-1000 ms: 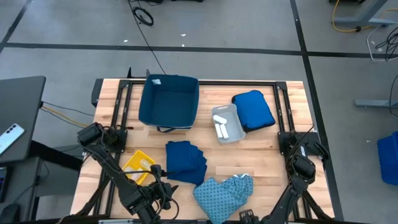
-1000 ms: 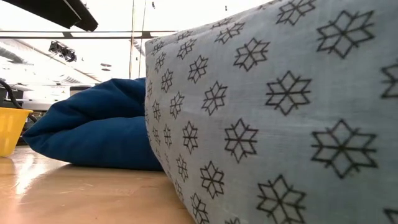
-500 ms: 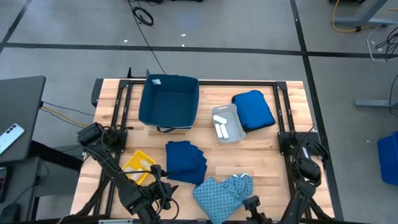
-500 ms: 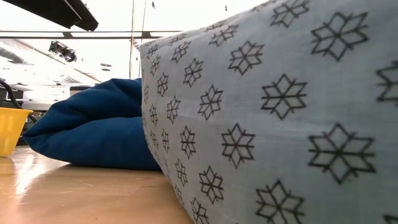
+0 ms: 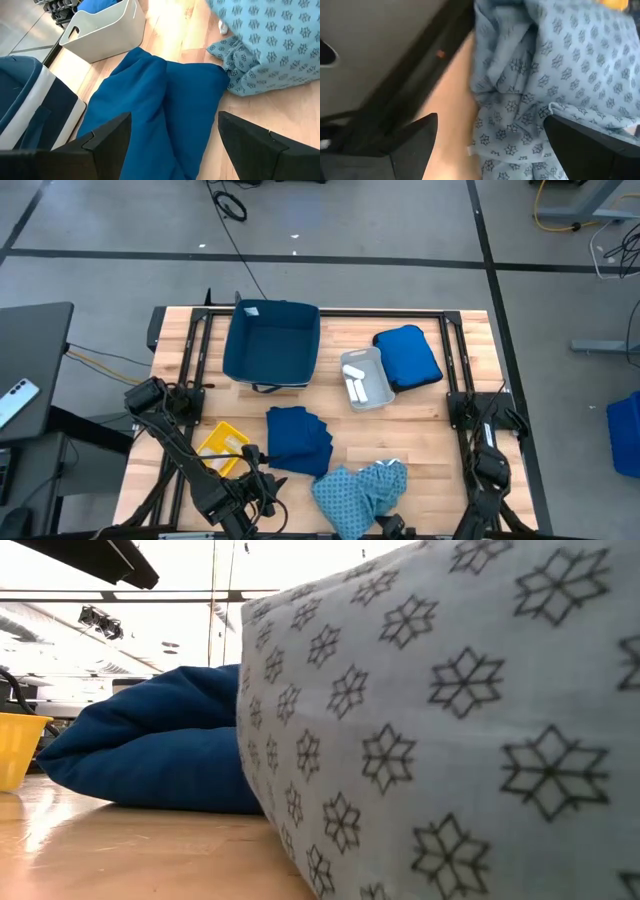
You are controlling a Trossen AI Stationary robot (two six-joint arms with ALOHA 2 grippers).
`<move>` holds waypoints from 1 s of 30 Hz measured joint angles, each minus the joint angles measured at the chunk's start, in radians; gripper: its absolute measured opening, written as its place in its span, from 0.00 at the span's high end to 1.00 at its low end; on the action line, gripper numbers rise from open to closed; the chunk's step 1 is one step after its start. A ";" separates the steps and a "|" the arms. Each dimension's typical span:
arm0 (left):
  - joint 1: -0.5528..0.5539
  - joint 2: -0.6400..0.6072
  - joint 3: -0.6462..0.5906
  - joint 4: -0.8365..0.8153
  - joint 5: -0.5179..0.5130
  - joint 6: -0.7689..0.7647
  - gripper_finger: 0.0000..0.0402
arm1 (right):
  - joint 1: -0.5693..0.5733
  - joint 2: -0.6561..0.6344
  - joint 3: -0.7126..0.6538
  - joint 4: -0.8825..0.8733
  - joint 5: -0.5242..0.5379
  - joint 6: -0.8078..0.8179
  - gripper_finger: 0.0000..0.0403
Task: Pick & place medical supplies in basket/bin
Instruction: Put the gray patient gown into the blue bin
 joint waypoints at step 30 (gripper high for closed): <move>0.000 0.000 0.000 0.000 0.002 -0.020 0.26 | -0.074 -0.006 -0.080 0.114 0.075 -0.073 0.07</move>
